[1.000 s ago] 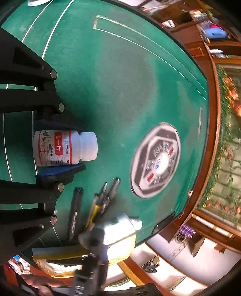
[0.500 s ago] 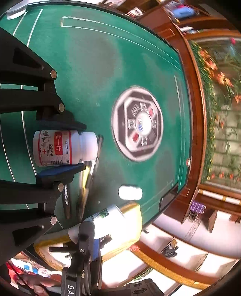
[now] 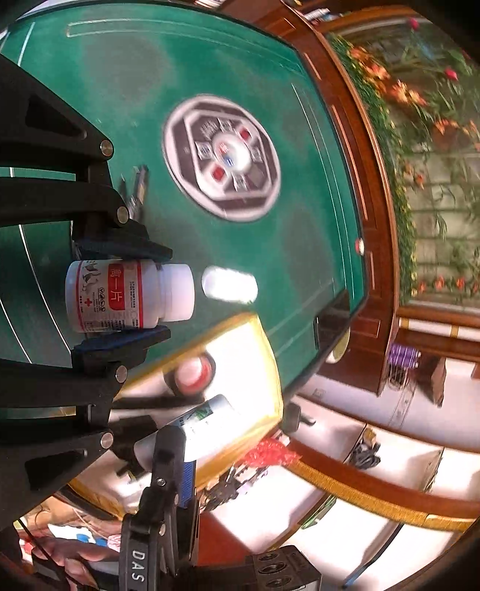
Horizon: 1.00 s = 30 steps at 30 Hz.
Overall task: Organize rigid objects
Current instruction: 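Carry the red-labelled bottle into the tray with the left gripper while the right gripper drops a white bottle there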
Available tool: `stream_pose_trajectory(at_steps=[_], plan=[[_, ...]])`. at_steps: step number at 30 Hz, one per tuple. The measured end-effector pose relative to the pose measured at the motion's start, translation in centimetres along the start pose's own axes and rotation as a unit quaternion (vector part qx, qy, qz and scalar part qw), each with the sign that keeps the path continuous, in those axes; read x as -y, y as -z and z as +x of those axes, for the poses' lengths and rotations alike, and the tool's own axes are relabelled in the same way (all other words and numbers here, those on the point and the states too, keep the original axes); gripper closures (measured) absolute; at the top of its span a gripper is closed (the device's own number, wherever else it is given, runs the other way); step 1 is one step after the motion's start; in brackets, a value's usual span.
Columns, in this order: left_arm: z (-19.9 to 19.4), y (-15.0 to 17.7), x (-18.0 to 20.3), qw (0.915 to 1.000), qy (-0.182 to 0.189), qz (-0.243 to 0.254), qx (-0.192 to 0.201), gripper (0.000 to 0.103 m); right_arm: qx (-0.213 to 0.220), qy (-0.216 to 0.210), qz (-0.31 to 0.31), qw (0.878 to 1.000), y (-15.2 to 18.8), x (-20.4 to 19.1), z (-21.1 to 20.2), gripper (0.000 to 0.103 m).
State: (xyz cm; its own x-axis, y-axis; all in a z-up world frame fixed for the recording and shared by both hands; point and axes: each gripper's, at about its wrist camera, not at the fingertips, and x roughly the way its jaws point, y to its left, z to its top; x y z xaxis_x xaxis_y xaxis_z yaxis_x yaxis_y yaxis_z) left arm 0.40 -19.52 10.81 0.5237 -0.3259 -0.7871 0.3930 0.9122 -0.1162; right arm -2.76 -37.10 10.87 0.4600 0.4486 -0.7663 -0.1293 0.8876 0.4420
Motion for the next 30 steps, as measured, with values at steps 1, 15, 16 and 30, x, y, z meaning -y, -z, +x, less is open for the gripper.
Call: stream_pose_trajectory(at_steps=[1, 15, 16, 30], plan=[[0.2, -0.4, 0.8, 1.0000, 0.006, 0.005, -0.001, 0.066, 0.007, 0.007, 0.007, 1.000, 0.0, 0.8, -0.6, 0.069], [6.0, -0.9, 11.2, 0.9945, 0.060, 0.067, -0.054, 0.066, 0.007, 0.108, 0.048, 0.993, 0.4, 9.7, -2.7, 0.069], [6.4, -0.8, 11.4, 0.9944, 0.057, 0.068, -0.057, 0.066, 0.004, 0.114, 0.045, 0.992, 0.6, 10.0, -2.7, 0.069], [7.9, -0.2, 12.7, 0.9959, 0.021, 0.074, -0.047, 0.066, -0.035, 0.131, 0.020, 0.991, 0.7, 11.2, 0.5, 0.069]])
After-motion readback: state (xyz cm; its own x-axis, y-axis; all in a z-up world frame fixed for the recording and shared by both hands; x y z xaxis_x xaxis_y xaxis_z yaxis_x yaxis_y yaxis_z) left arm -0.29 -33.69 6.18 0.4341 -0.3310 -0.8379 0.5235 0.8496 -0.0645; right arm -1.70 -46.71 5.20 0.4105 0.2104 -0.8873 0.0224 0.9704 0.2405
